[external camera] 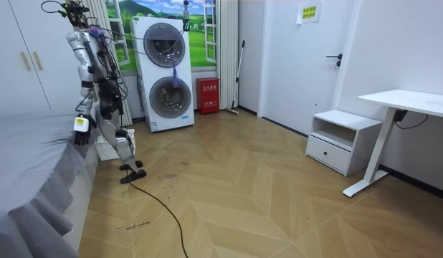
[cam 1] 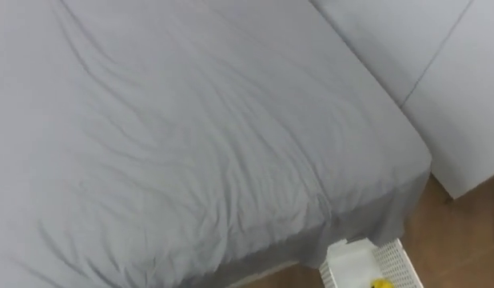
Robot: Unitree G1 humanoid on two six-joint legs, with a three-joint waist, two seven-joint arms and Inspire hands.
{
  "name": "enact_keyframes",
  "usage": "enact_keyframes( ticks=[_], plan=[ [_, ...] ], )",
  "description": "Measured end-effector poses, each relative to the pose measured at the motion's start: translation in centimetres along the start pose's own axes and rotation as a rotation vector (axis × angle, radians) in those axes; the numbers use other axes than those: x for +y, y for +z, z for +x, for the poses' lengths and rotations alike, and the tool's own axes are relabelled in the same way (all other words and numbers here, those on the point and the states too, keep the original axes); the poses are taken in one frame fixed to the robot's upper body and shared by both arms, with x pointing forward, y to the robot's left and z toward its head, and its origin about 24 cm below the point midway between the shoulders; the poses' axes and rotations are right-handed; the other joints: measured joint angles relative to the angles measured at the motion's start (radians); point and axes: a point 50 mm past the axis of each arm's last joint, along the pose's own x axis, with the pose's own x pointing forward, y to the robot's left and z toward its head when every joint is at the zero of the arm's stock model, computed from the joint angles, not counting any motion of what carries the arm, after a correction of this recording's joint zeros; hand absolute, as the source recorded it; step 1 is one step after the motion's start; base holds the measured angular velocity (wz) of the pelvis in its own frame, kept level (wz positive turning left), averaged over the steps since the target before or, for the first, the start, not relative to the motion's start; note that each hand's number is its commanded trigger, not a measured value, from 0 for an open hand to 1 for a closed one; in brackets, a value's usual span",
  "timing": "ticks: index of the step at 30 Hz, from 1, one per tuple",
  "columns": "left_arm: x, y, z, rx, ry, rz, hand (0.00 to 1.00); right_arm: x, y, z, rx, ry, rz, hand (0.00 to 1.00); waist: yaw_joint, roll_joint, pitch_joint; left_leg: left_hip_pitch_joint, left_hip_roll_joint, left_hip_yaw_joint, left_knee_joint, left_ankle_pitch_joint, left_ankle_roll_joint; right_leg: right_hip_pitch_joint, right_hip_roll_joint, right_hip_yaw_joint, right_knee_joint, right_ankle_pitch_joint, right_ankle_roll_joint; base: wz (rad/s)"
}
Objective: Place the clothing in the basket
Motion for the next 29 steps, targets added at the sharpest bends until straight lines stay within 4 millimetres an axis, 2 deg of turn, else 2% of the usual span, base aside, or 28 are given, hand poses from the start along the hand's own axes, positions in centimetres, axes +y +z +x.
enact_keyframes(
  ticks=[2,4,8,10,14,22,29],
  plan=[
    [0.1,-0.4,-0.1,0.01,0.009,-0.003,0.0,0.5,-0.8,-0.1,0.024,0.029,0.007,0.0,0.005,-0.009,0.0007,0.022,-0.003,-0.017,-0.007,0.0,0.0,0.042,0.0,-0.014,-0.021,0.002,0.003,0.33],
    [0.0,-0.8,-0.2,0.023,0.015,-0.027,0.0,1.3,-1.6,-0.3,0.052,0.062,0.005,0.0,0.032,-0.018,0.0035,0.045,-0.006,-0.029,-0.015,0.0,0.0,0.077,-0.002,-0.021,-0.038,0.006,0.006,0.09],
    [-0.4,-0.9,-0.2,0.029,0.015,-0.061,0.0,2.4,-2.8,-0.6,0.104,0.105,0.009,0.0,0.045,-0.026,0.0077,0.069,-0.016,-0.07,-0.018,0.0,0.0,0.126,-0.013,-0.054,-0.053,0.002,0.012,0.24],
    [-0.4,-0.8,-0.2,0.027,0.017,-0.067,0.0,2.5,-3.0,-0.6,0.12,0.11,-0.003,0.0,0.052,-0.033,0.008,0.07,-0.021,-0.094,-0.018,0.0,0.0,0.134,-0.018,-0.069,-0.054,-0.002,0.017,0.27],
    [-0.2,-0.8,-0.2,0.029,0.023,-0.077,0.0,2.8,-2.8,-0.6,0.123,0.126,-0.024,0.0,0.056,-0.04,0.0096,0.071,-0.03,-0.116,-0.018,-0.001,0.0,0.143,-0.02,-0.089,-0.054,-0.004,0.021,0.19],
    [0.1,-0.5,-0.1,0.018,0.036,-0.101,0.0,3.4,-2.4,-0.5,0.119,0.146,-0.078,0.0,0.091,-0.053,0.0143,0.078,-0.03,-0.122,-0.018,-0.001,0.001,0.146,-0.021,-0.096,-0.051,-0.002,0.023,0.03],
    [0.3,-0.5,-0.1,0.018,0.043,-0.098,0.0,3.4,-2.4,-0.6,0.119,0.143,-0.092,0.0,0.107,-0.052,0.0145,0.076,-0.029,-0.134,-0.019,-0.003,0.001,0.147,-0.019,-0.106,-0.051,-0.002,0.022,0.04]
  ],
)
